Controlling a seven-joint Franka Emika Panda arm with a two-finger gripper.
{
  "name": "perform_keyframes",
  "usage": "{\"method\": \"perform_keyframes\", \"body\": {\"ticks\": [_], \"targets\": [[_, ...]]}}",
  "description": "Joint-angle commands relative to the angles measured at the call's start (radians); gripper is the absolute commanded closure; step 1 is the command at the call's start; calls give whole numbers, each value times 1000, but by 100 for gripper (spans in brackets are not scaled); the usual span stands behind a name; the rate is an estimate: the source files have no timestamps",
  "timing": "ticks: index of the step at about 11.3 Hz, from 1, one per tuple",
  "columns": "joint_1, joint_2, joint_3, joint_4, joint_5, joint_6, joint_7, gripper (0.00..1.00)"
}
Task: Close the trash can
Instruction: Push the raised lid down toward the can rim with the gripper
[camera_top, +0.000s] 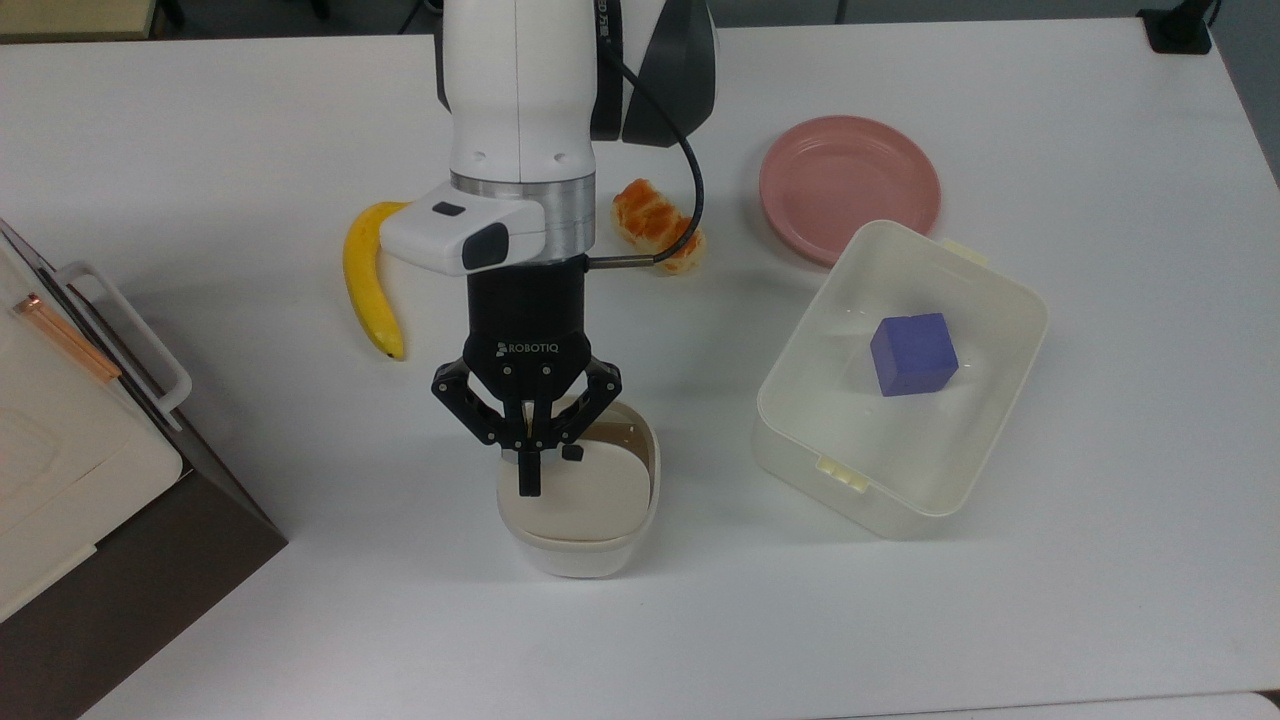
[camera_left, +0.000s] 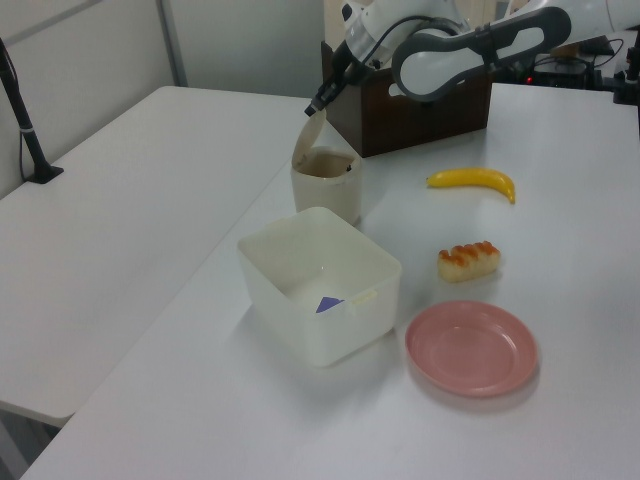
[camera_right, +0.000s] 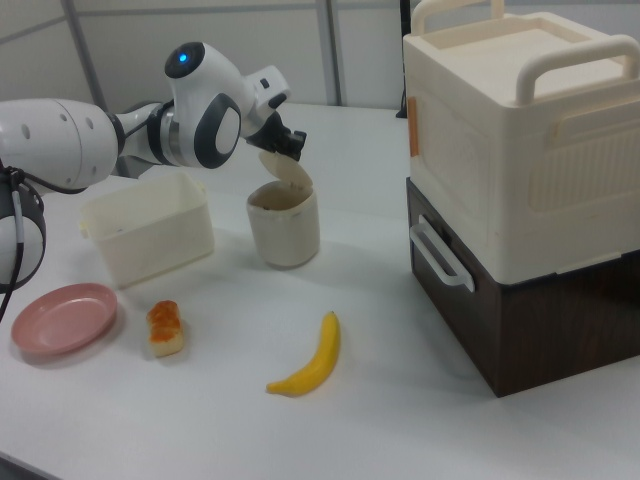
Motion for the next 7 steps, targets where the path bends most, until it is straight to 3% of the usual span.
{"method": "perform_keyframes", "body": {"ticks": [1, 4, 7], "targets": [[12, -96, -4, -123, 12, -73, 18, 99], [14, -142, 1, -134, 16, -240, 20, 99], [12, -156, 13, -134, 18, -305, 21, 99]]}}
